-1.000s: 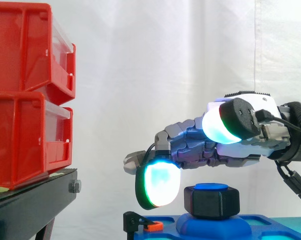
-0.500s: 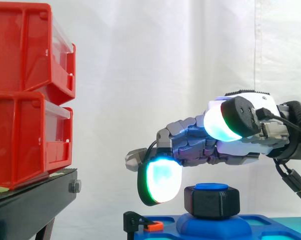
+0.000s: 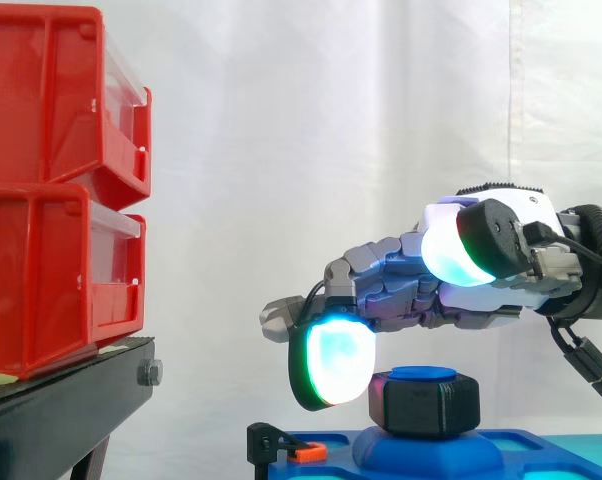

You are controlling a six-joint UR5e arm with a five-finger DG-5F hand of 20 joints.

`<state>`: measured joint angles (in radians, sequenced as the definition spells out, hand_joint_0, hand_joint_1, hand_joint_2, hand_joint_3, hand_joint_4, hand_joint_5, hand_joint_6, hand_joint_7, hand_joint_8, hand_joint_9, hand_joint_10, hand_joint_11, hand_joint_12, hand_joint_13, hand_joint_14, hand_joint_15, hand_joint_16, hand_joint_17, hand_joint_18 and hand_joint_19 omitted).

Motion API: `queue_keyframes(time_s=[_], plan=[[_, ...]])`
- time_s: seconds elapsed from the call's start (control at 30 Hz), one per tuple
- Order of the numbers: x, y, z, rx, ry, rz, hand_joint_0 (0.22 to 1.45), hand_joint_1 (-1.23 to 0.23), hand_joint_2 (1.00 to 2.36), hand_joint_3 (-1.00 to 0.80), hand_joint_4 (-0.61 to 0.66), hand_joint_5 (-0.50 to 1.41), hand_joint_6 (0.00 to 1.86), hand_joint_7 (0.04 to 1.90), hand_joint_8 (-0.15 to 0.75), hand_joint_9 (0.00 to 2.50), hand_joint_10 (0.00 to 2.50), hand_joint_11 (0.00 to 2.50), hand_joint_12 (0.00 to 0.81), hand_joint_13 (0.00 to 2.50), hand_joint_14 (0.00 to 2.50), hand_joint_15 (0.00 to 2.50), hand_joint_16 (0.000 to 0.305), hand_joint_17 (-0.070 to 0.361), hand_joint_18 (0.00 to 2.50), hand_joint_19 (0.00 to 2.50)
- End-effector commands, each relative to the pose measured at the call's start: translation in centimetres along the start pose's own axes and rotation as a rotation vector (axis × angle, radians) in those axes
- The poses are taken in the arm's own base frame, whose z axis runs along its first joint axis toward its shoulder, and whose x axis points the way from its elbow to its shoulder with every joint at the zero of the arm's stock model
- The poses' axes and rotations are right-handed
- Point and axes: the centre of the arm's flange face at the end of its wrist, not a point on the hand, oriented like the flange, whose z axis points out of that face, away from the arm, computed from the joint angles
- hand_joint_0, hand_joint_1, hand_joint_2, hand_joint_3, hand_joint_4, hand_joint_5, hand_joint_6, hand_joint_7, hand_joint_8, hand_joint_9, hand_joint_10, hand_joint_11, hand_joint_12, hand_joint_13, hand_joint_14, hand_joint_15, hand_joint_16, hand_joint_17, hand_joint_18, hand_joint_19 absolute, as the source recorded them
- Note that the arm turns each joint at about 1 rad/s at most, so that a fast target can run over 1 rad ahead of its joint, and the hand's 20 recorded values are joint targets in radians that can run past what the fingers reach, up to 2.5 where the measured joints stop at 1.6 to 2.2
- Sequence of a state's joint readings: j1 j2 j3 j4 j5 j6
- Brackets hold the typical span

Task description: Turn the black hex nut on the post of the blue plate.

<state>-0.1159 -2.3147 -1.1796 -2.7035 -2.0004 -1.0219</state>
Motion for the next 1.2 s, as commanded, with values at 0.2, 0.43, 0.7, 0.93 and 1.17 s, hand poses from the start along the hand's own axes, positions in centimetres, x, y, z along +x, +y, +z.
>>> queue_keyframes(time_s=[0.2, 0.43, 0.7, 0.93, 1.17], plan=[[-0.5, -0.7, -0.6, -0.008, 0.000, -0.009, 0.51, -0.21, 1.00, -0.50, 0.31, -0.17, 0.50, 1.04, 0.264, 0.26, 0.00, 0.00, 0.351, 0.04, 0.00, 0.00, 0.049, 0.110, 0.00, 0.14], [-0.8, -1.0, -1.0, -0.012, 0.000, -0.011, 0.51, -0.21, 1.00, -0.50, 0.31, -0.17, 0.50, 1.04, 0.264, 0.26, 0.00, 0.00, 0.352, 0.04, 0.00, 0.00, 0.049, 0.110, 0.00, 0.14], [-1.0, -1.5, -1.5, -0.020, 0.007, -0.012, 0.51, -0.21, 1.00, -0.50, 0.31, -0.17, 0.50, 1.04, 0.263, 0.26, 0.00, 0.00, 0.351, 0.04, 0.00, 0.00, 0.049, 0.109, 0.00, 0.14], [-1.3, -2.0, -2.0, -0.022, 0.015, -0.010, 0.51, -0.21, 1.00, -0.50, 0.31, -0.17, 0.50, 1.03, 0.263, 0.26, 0.00, 0.00, 0.351, 0.04, 0.00, 0.00, 0.049, 0.109, 0.00, 0.13], [-1.5, -2.4, -2.5, -0.029, 0.022, -0.010, 0.51, -0.21, 1.00, -0.50, 0.31, -0.17, 0.50, 1.03, 0.263, 0.27, 0.00, 0.00, 0.350, 0.04, 0.00, 0.00, 0.049, 0.109, 0.00, 0.14]])
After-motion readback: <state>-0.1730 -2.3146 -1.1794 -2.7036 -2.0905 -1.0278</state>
